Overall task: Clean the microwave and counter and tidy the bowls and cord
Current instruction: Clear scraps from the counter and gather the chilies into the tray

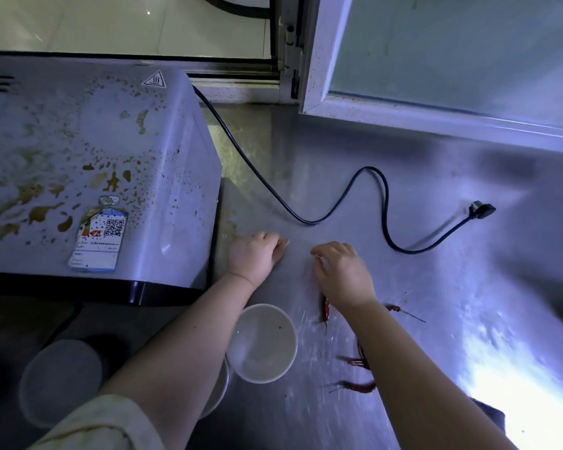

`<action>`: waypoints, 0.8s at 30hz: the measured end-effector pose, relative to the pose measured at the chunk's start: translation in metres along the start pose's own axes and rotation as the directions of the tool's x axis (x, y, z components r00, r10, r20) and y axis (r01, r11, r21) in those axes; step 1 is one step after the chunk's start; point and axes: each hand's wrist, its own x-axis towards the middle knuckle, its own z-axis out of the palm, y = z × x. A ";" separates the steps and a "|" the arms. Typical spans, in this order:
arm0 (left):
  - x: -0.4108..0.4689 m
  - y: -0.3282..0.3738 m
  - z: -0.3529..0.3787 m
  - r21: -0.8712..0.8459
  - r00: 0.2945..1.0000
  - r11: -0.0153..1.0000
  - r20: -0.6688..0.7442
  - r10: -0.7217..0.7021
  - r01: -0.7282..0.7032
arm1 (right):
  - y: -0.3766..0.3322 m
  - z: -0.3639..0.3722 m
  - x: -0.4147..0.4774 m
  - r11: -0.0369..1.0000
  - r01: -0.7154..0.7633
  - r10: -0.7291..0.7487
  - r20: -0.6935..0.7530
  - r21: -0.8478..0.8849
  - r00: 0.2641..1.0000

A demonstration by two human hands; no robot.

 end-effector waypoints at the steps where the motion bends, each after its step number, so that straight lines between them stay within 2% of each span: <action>1: 0.000 0.002 -0.005 0.001 1.000 1.000 -0.008 0.012 -0.012 | 0.000 -0.003 -0.003 1.000 -0.002 0.002 -0.008 0.001 1.000; 12: -0.008 0.064 -0.081 0.086 0.957 0.960 -0.096 0.275 -0.267 | -0.004 -0.041 -0.044 0.998 -0.028 0.025 -0.044 -0.062 0.999; 19: -0.027 0.098 -0.094 -0.017 0.870 0.885 -0.193 0.454 -0.466 | 0.001 -0.066 -0.103 0.983 -0.164 0.152 -0.133 -0.084 0.979; 24: -0.043 0.124 -0.095 -0.100 0.795 0.795 -0.197 0.573 -0.598 | -0.009 -0.073 -0.164 0.946 -0.306 0.272 -0.250 -0.109 0.929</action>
